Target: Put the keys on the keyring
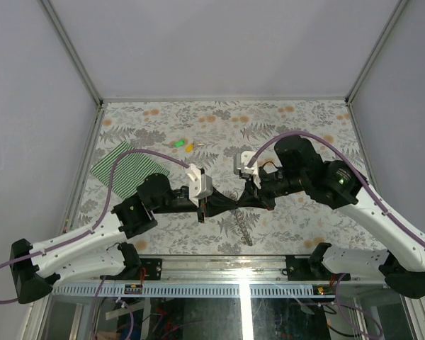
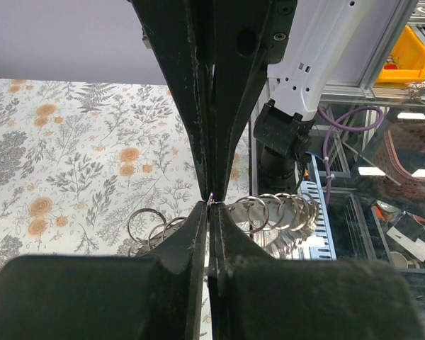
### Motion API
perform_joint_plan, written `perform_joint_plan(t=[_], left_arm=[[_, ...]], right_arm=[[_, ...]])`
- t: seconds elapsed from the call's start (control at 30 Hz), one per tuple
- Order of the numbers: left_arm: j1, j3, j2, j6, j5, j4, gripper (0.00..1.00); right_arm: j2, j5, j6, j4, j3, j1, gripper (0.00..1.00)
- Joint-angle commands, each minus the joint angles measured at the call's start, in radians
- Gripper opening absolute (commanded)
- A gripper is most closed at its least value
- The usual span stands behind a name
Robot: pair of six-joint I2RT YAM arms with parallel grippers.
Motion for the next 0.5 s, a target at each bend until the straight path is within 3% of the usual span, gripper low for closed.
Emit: perform_joint_plan(t=[0.0, 0.13, 0.33, 0.47], left_arm=[[0.0, -0.005, -0.029, -0.008, -0.024, 0.125, 0.0], [0.0, -0.1, -0.075, -0.064, -0.058, 0.3, 0.0], [0.021, -0.237, -0.118, -0.187, -0.106, 0.576, 0.0], [0.108, -0.336, -0.125, -0.357, -0.108, 0.798, 0.0]], right_arm=[[-0.044, -0.053, 0.022, 0.129, 0.007, 0.004, 0.08], [-0.093, -0.005, 0.052, 0.23, -0.03, 0.004, 0.28], [-0.184, 0.136, 0.117, 0.438, -0.133, 0.004, 0.38], [-0.169, 0.182, 0.159, 0.425, -0.092, 0.004, 0.4]])
